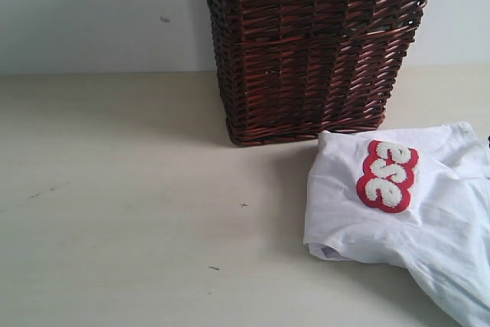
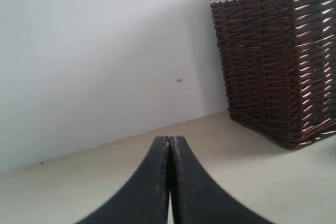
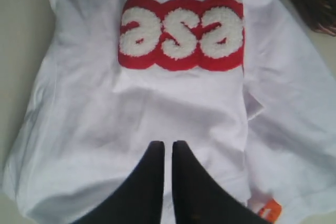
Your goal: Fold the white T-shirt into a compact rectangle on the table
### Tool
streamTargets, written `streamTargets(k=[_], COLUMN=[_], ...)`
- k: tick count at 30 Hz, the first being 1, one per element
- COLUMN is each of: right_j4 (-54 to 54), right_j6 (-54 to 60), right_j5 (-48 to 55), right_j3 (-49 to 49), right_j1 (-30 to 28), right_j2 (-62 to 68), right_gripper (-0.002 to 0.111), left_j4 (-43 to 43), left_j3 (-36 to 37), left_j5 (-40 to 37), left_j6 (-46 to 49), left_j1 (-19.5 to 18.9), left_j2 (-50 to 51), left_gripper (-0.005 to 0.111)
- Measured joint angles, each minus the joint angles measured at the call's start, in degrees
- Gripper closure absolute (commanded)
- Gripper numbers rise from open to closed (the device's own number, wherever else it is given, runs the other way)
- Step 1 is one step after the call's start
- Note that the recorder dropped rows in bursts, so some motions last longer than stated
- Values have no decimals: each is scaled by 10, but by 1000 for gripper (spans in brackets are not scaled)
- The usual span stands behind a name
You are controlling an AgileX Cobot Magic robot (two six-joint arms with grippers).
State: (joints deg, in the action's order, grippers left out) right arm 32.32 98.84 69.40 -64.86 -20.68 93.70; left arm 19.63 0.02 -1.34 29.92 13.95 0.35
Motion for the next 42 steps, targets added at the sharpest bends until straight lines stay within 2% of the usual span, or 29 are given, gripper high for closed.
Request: streamTargets(k=[3, 5, 24, 26, 29, 34, 39, 42], right_j4=[1, -11, -51, -51, -51, -53, -53, -53], right_j6=[0, 0, 42, 42, 39, 30, 8, 2], right_j5=[-19, -39, -210, -212, -211, -197, -170, -90], right_j3=[0, 0, -1, -1, -1, -1, -1, -1], right_j1=[0, 0, 0, 0, 0, 0, 0, 0], right_j2=[35, 54, 191, 203, 214, 216, 216, 216], right_gripper=[56, 47, 47, 52, 68, 107, 108, 108], left_j4=[0, 0, 0, 0, 0, 0, 0, 0], left_j3=[0, 0, 0, 0, 0, 0, 0, 0], left_j5=[0, 0, 0, 0, 0, 0, 0, 0], left_j6=[0, 0, 0, 0, 0, 0, 0, 0], left_j1=[0, 0, 0, 0, 0, 0, 0, 0], left_j2=[0, 0, 0, 0, 0, 0, 0, 0], left_gripper=[107, 107, 107, 107, 107, 107, 107, 107])
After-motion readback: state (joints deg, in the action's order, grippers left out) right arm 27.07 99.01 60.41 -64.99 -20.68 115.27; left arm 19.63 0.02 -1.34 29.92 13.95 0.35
